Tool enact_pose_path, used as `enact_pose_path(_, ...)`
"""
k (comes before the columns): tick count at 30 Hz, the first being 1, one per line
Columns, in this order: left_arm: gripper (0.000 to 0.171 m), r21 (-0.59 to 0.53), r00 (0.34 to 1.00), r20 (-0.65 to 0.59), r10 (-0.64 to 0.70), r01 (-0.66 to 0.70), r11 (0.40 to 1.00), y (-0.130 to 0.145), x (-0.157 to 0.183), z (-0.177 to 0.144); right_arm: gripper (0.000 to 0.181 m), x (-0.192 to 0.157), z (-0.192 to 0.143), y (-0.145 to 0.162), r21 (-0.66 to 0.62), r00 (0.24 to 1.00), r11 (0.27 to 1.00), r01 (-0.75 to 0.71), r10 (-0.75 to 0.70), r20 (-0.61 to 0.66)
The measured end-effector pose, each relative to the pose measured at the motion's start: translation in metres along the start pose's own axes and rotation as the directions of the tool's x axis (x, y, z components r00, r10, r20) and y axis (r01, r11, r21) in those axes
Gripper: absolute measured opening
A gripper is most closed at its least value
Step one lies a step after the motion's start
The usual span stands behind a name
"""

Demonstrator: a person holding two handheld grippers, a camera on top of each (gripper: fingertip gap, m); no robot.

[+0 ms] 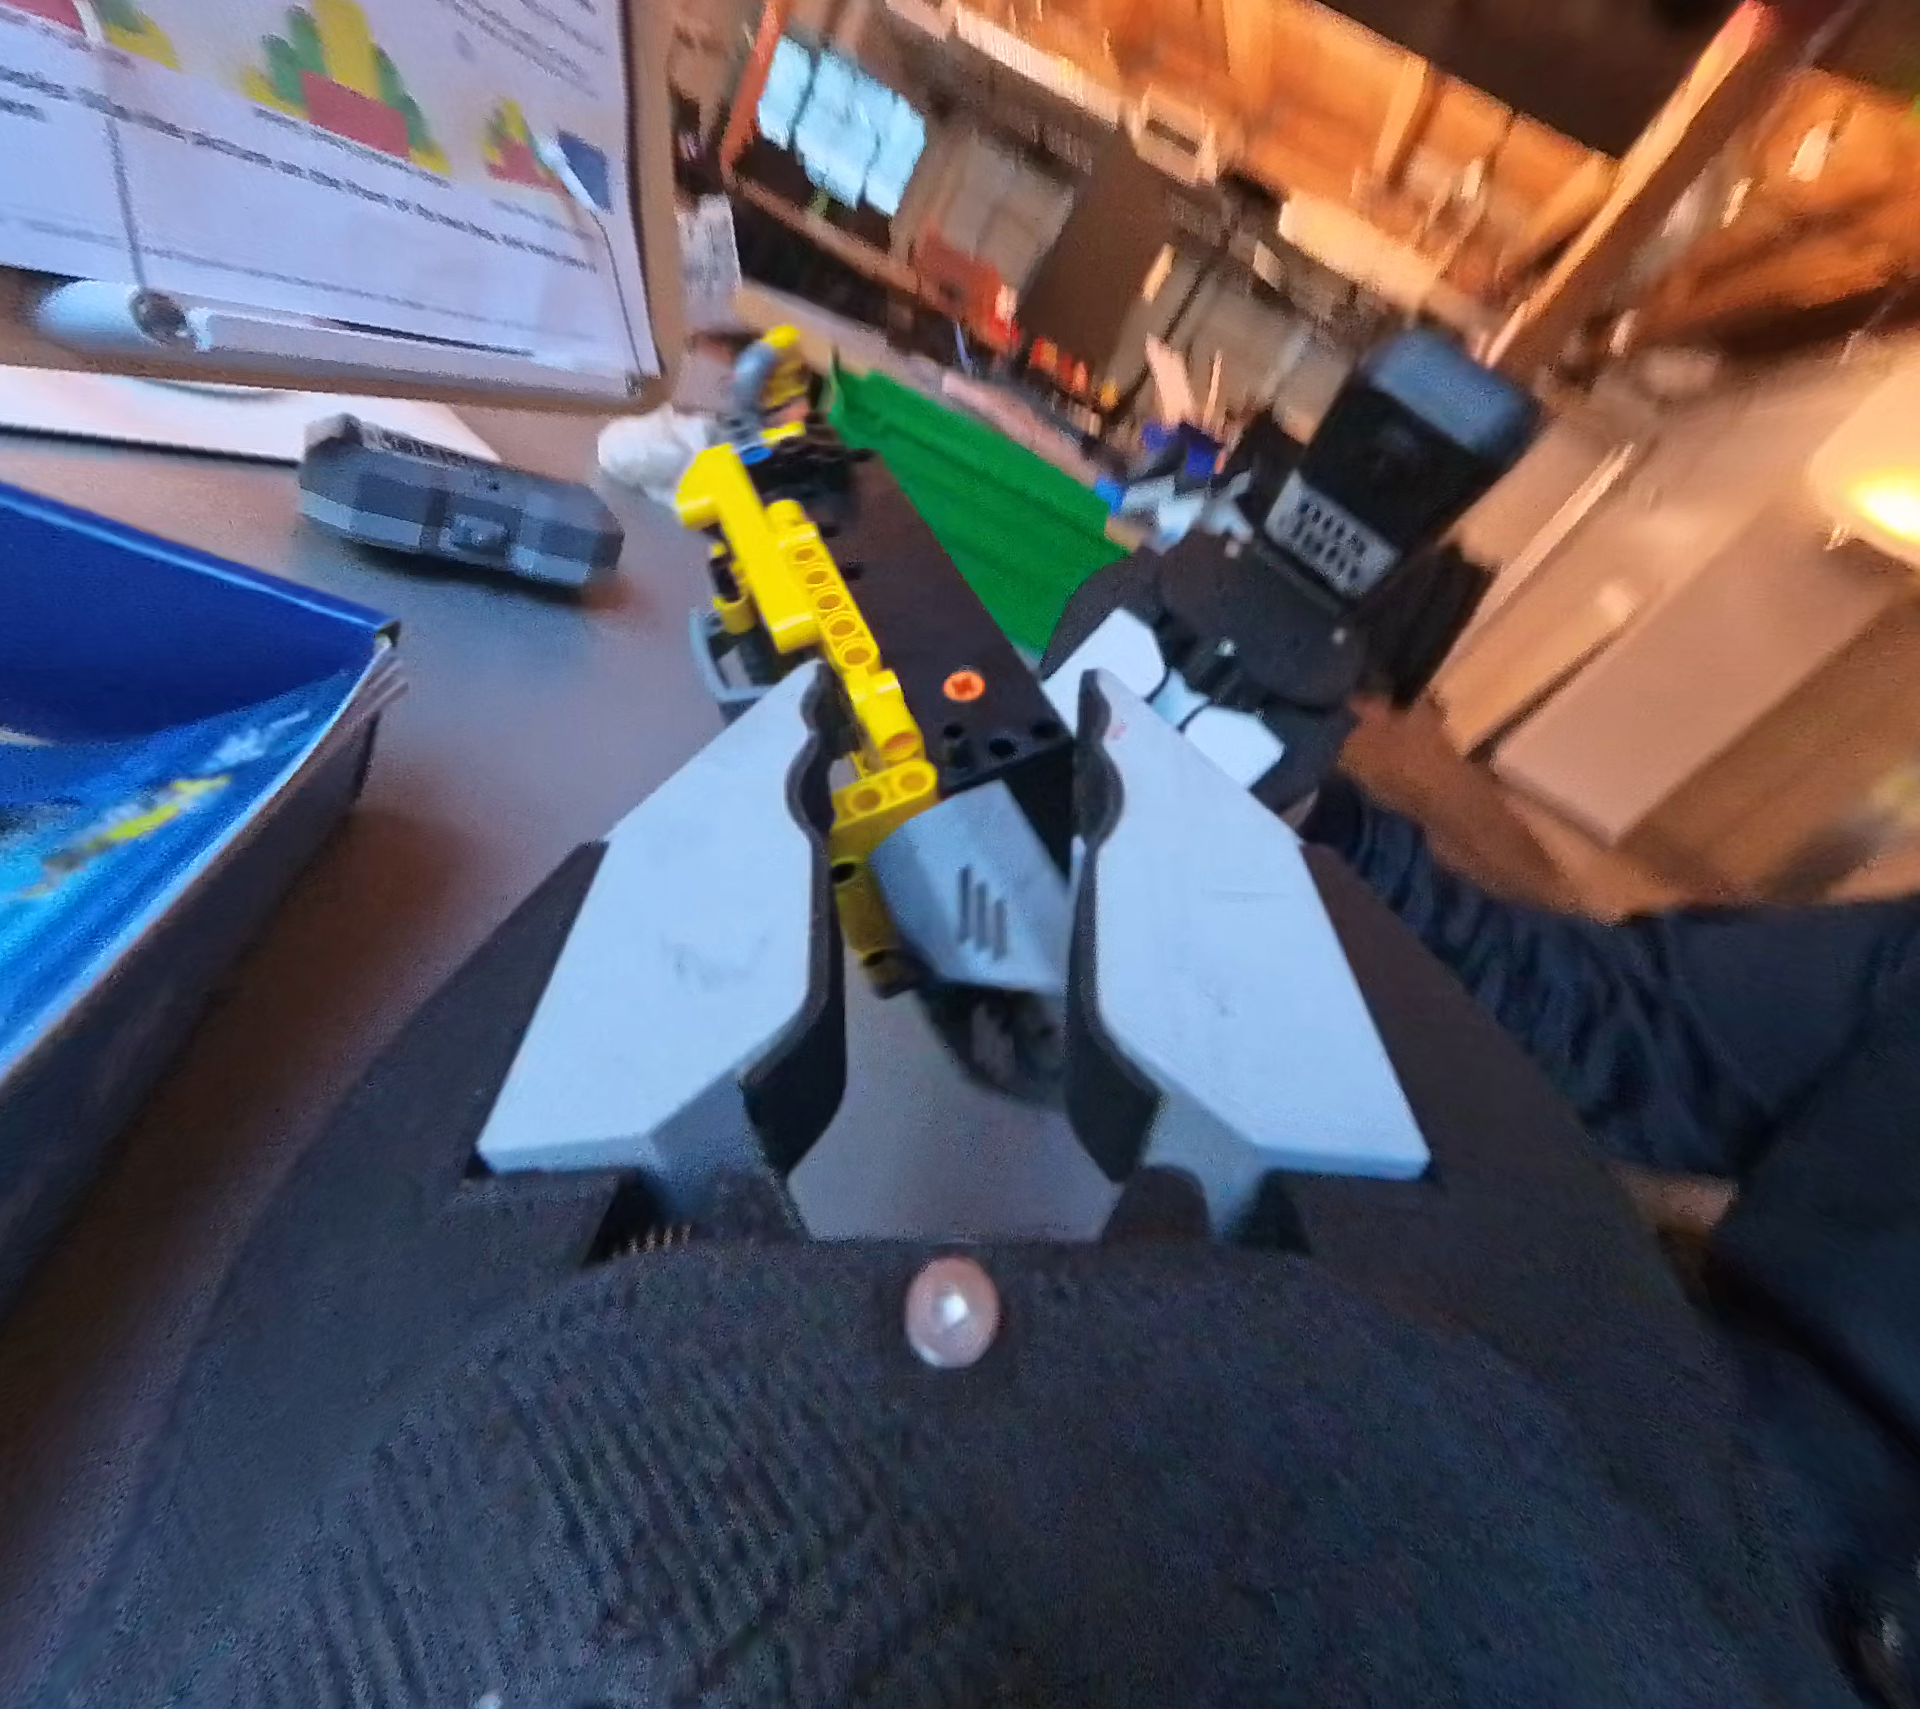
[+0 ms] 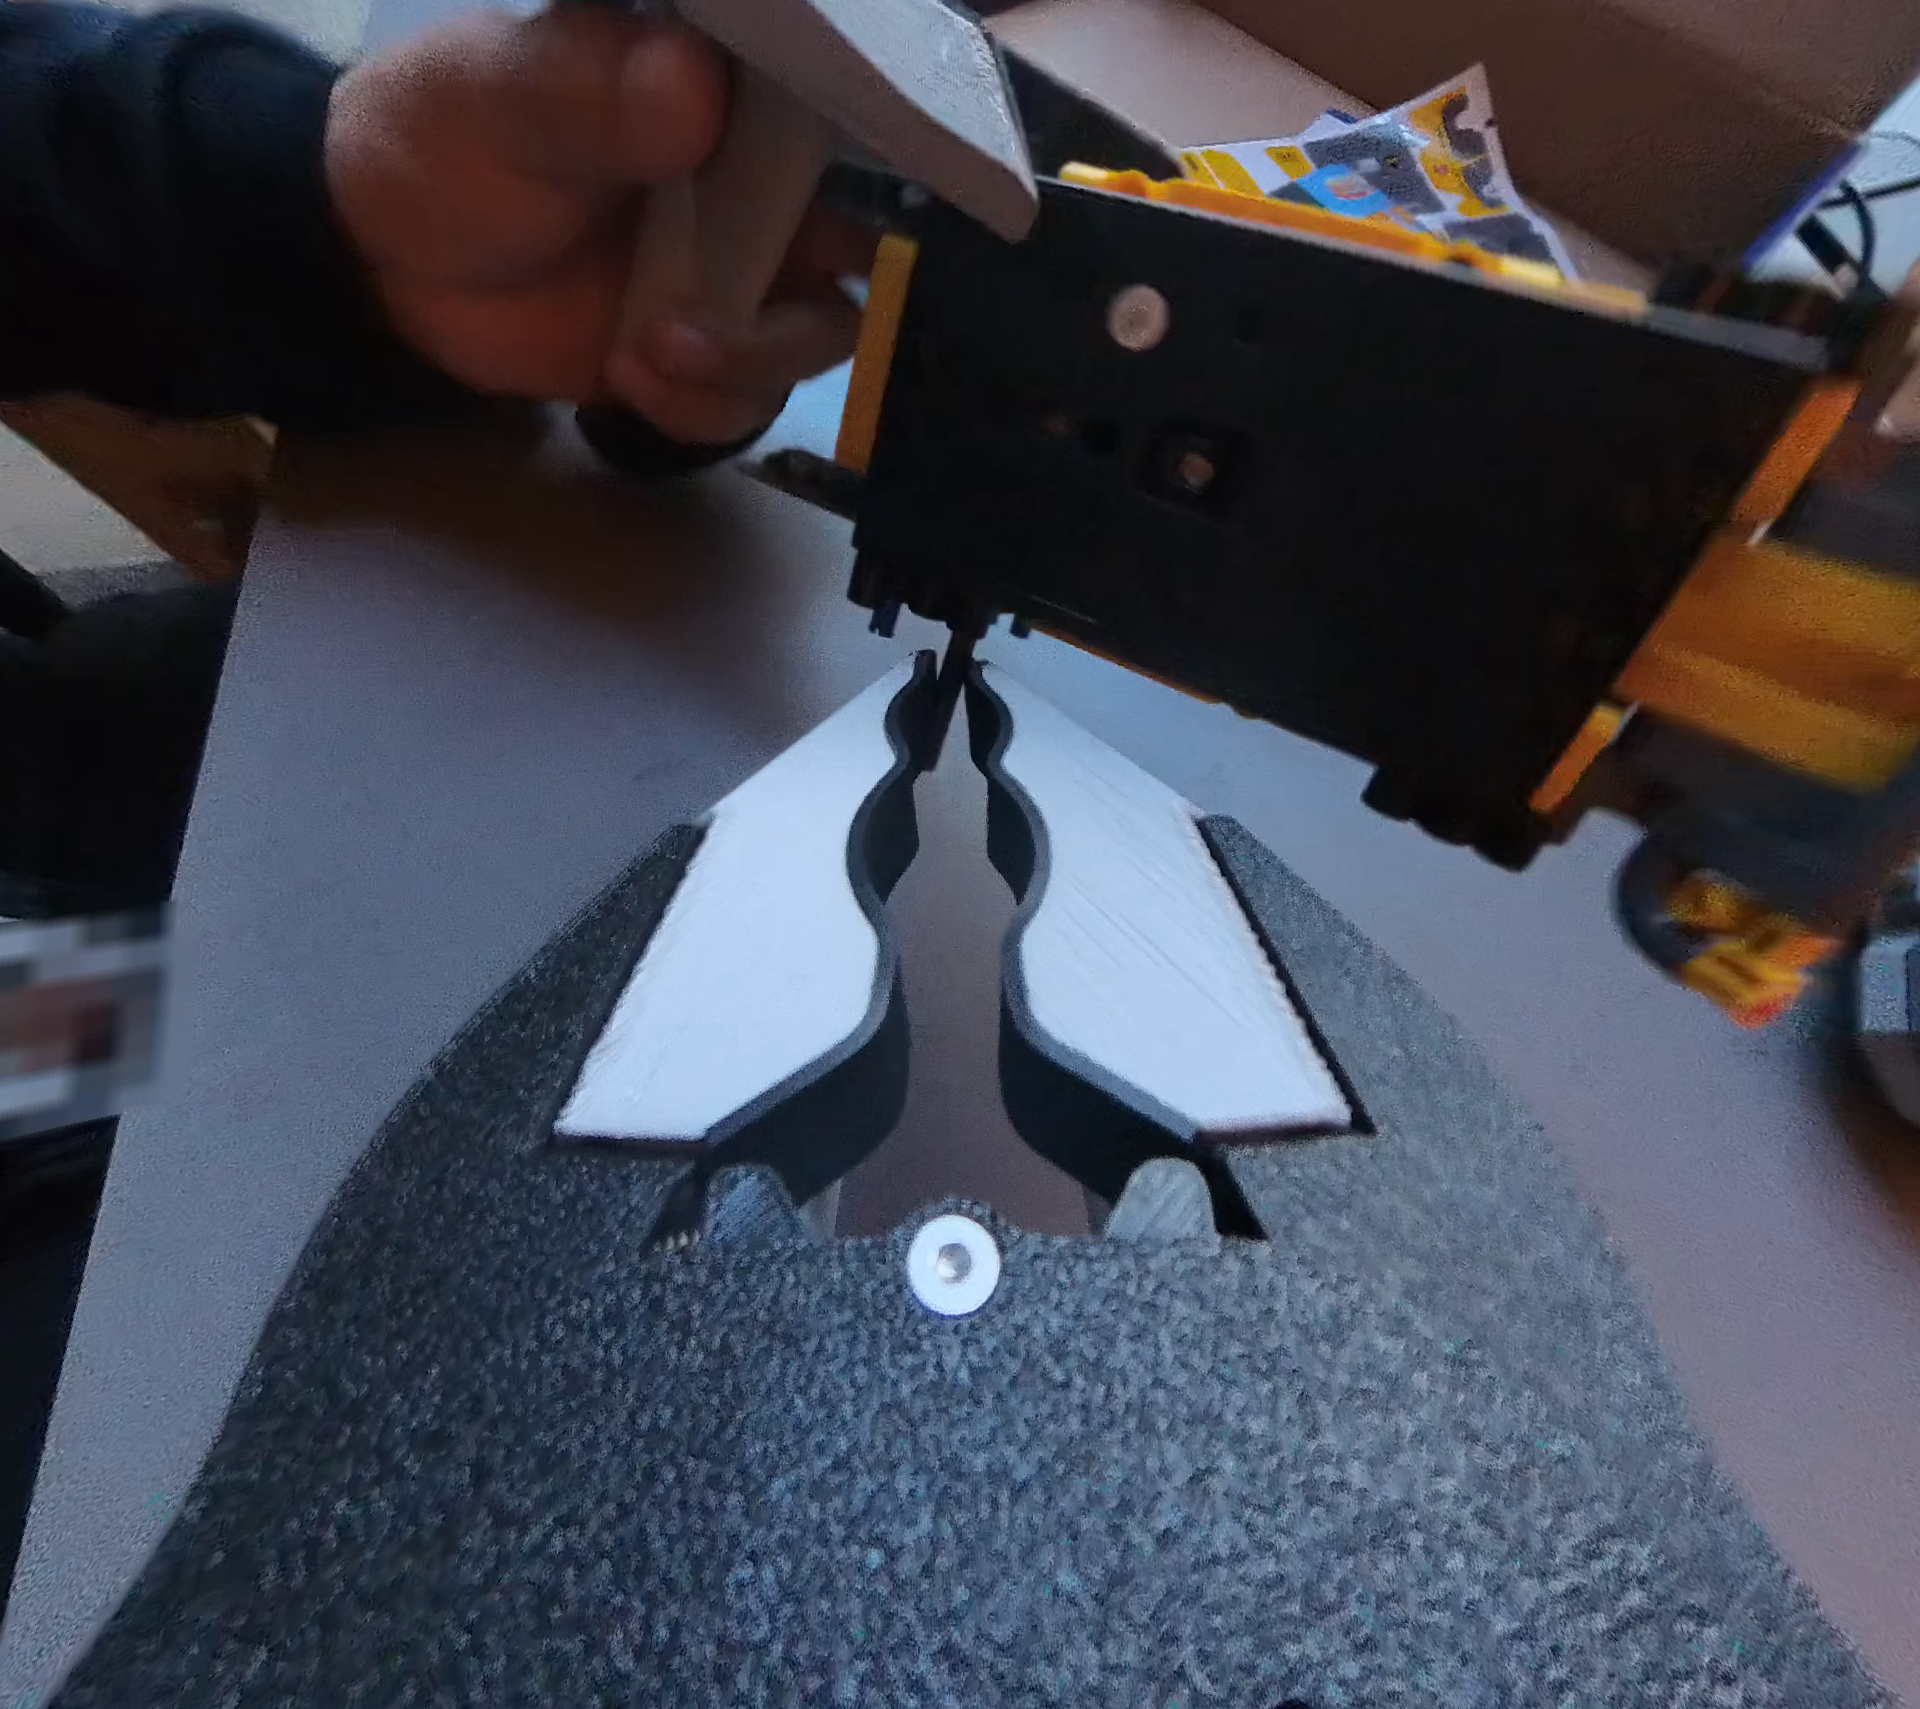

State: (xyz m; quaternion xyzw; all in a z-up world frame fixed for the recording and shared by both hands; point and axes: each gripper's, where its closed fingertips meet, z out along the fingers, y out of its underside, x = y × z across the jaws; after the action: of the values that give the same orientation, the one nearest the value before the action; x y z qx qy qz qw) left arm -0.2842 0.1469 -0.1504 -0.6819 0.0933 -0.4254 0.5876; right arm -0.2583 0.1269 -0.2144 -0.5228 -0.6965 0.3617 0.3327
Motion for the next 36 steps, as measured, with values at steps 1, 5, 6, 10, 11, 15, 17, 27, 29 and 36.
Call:
enact_pose_path(1,0.051,-0.064,0.999,0.005,0.048,-0.048,0.997,0.001,0.001,-0.002,0.002,-0.002,0.0,-0.002,0.003,1.0,1.0,0.017,-0.017,0.002)
enact_pose_path(5,0.06,-0.268,0.99,0.073,0.12,-0.096,0.959,0.018,-0.01,-0.009,0.002,-0.004,0.001,0.005,-0.044,0.998,0.997,0.06,-0.06,-0.006)
enact_pose_path(6,0.06,-0.268,0.992,0.065,0.106,-0.085,0.96,0.019,-0.01,-0.009,0.002,-0.005,0.002,0.006,-0.049,0.999,0.997,0.053,-0.053,0.009)
enact_pose_path(10,0.062,-0.312,0.991,0.065,0.116,-0.09,0.946,0.021,-0.012,-0.013,0.003,-0.004,0.0,0.003,-0.024,1.0,0.999,0.027,-0.026,0.015)
enact_pose_path(11,0.063,-0.34,0.987,0.069,0.144,-0.112,0.934,0.022,-0.013,-0.016,0.002,-0.003,-0.002,0.0,-0.007,1.0,1.0,0.02,-0.02,0.014)
enact_pose_path(15,0.061,-0.34,0.952,0.077,0.296,-0.253,0.906,0.006,-0.008,-0.027,0.001,0.001,-0.017,-0.017,0.105,0.999,0.994,-0.036,0.033,0.033)
enact_pose_path(17,0.063,-0.348,0.932,0.095,0.349,-0.297,0.889,-0.004,-0.008,-0.035,0.0,0.001,-0.026,-0.026,0.17,0.995,0.982,-0.08,0.068,0.074)
enact_pose_path(27,0.053,-0.469,0.913,-0.019,0.406,-0.367,0.803,0.031,0.017,-0.017,0.0,0.022,-0.042,-0.032,0.279,0.96,0.92,-0.275,0.247,0.132)
enact_pose_path(29,0.054,-0.491,0.909,-0.036,0.416,-0.378,0.784,0.041,0.022,-0.009,0.0,0.025,-0.044,-0.031,0.283,0.959,0.917,-0.28,0.256,0.12)
enact_pose_path(36,0.053,-0.563,0.864,-0.081,0.497,-0.451,0.693,0.061,0.033,0.014,0.001,0.029,-0.048,-0.026,0.274,0.96,0.92,-0.281,0.263,0.102)
